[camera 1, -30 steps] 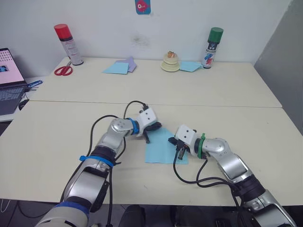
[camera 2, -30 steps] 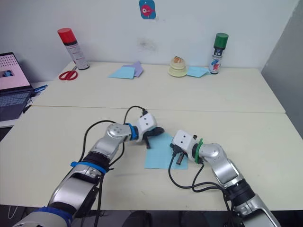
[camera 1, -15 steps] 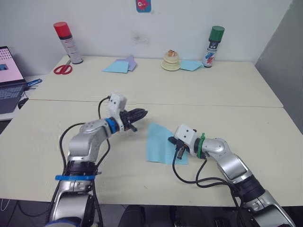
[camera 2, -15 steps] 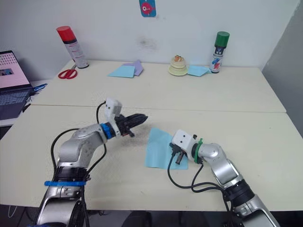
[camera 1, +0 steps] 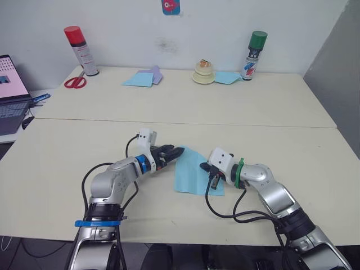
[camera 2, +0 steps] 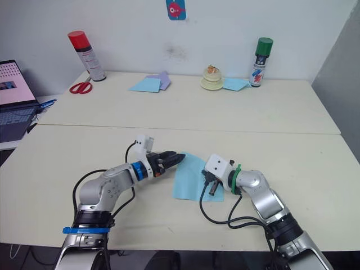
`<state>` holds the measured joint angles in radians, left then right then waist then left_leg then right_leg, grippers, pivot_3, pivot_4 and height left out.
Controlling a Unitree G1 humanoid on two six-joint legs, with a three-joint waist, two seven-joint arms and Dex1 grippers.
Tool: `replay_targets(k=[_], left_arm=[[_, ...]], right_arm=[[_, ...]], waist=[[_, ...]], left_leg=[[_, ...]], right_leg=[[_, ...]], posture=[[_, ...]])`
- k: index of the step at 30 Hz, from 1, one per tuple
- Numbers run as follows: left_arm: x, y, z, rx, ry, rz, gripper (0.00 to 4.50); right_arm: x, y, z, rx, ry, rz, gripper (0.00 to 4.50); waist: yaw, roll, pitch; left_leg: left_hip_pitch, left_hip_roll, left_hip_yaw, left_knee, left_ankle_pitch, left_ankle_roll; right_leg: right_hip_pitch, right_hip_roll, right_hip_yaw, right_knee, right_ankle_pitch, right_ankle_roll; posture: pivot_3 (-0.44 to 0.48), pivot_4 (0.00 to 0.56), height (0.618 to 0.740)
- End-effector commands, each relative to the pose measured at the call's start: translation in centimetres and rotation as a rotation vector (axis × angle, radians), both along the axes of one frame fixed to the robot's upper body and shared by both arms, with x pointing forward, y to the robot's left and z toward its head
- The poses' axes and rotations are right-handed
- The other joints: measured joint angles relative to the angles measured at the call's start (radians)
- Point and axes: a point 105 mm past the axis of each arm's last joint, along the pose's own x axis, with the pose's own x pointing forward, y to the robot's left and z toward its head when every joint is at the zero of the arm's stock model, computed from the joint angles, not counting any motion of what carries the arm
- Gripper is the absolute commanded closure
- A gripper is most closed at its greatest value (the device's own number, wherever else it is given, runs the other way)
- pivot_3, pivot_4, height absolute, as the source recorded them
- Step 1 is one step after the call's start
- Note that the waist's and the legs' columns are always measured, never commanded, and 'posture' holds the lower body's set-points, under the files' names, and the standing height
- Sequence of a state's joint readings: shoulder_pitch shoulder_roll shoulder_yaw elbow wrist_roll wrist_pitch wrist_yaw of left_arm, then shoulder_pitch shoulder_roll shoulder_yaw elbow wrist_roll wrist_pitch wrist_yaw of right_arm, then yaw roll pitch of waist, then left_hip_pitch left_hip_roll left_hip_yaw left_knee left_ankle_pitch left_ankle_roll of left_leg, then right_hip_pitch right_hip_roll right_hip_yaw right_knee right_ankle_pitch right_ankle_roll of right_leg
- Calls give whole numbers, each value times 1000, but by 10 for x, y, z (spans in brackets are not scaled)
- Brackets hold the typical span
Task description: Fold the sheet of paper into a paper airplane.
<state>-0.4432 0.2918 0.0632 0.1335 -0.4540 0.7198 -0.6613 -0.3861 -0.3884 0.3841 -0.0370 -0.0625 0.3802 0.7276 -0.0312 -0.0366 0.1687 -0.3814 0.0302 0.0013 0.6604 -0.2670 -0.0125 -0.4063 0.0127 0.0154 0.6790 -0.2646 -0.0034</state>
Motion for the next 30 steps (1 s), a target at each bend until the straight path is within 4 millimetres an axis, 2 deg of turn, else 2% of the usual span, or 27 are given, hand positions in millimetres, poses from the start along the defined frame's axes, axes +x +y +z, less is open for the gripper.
replay_targets(k=[1, 2, 5, 13, 19, 23, 26, 30], left_arm=[[6, -7, 10, 46, -87, -14, 1362], [7, -6, 9, 61, -97, -9, 1362], [7, -7, 9, 86, -130, -18, 1938], [5, -10, 17, 85, -165, -33, 4464], [-2, -11, 16, 115, -158, -79, 4464], [-6, -18, 31, 139, -206, -130, 4464], [-14, -32, 41, 191, -261, -218, 4464], [-19, -42, 28, 312, -291, -294, 4464]], right_arm=[[-8, -4, -24, -66, 88, 4, 4500], [-8, -4, -24, -66, 87, 4, 4500], [-9, -3, -23, -63, 87, 3, 4500], [-10, -2, -23, -59, 91, 4, 4500], [-9, -2, -23, -57, 91, -2, 4500], [-9, -2, -23, -53, 91, -10, 4500], [-10, -1, -23, -50, 92, -12, 4500], [-9, 1, -22, -45, 94, -13, 4500]], waist=[[0, 0, 0], [0, 0, 0], [0, 0, 0], [0, 0, 0], [-1, 0, 0], [-1, 0, 0], [-1, 0, 0], [-1, 1, 1]], left_leg=[[0, 0, 0, 0, 0, 0], [0, 0, 0, 0, 0, 0], [0, 0, 0, -1, 0, 0], [0, 0, 0, -1, 0, 0], [0, 0, 0, -1, 0, 0], [0, 0, 0, -1, 0, 0], [0, 0, 0, -1, 0, 0], [0, 0, 0, -1, 0, 0]], right_leg=[[0, 0, 0, 0, 0, 0], [0, 0, 0, 0, 0, 0], [0, 0, 0, 0, 0, 0], [0, 0, 0, 0, 0, 0], [0, 0, 0, 0, 0, 0], [0, 0, 0, 0, 0, 0], [0, 0, 0, 0, 0, 0], [0, 0, 0, -1, 0, 0]], posture=[[0, 150, 729], [0, 150, 729], [0, 150, 729], [0, 150, 729], [0, 150, 729], [0, 150, 729], [0, 150, 729], [0, 150, 729]])
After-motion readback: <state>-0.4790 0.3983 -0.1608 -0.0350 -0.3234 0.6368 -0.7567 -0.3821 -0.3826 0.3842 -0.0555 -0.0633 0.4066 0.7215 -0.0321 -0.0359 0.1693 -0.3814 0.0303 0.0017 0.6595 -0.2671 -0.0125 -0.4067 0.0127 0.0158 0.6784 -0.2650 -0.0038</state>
